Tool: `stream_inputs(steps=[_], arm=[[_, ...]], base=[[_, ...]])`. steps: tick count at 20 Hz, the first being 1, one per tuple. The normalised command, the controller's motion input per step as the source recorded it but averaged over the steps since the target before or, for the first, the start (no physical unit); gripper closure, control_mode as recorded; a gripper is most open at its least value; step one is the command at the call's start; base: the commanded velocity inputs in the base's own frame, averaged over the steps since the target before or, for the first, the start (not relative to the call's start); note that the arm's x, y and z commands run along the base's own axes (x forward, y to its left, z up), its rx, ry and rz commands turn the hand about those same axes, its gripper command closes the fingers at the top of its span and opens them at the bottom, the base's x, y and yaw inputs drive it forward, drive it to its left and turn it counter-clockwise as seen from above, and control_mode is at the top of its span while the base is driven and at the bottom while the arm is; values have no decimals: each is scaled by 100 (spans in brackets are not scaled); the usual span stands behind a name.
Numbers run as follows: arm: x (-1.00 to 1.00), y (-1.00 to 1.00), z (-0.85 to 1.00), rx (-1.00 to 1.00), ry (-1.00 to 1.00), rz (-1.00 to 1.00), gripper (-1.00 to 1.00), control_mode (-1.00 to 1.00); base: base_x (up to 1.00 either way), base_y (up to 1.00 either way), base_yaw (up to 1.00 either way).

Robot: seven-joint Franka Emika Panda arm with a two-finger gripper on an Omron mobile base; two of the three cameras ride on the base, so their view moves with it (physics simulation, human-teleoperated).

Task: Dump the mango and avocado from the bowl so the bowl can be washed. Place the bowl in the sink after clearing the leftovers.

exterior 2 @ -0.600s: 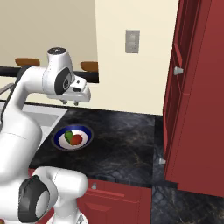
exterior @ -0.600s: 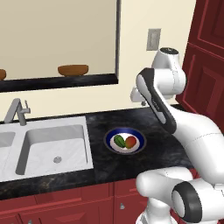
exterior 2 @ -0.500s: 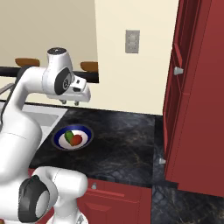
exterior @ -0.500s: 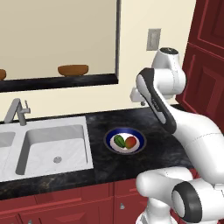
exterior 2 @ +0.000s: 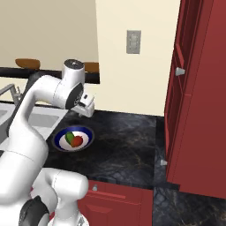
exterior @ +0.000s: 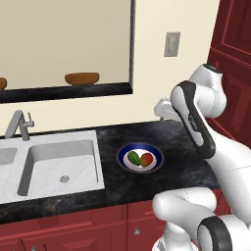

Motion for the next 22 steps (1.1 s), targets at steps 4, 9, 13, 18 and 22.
stream_inputs(steps=[4,9,13,18,22], arm=[[-20,-36,-75,27,0,-17,-100,-100],[-5,-37,-69,17,5,-16,-100,-100],[13,-11,-59,1,17,-5,-100,-100],[27,0,-34,-7,19,0,-100,-100],[26,0,-19,-7,16,0,-100,-100]], base=[[0,0,0],[0,0,0],[0,0,0],[0,0,0],[0,0,0]])
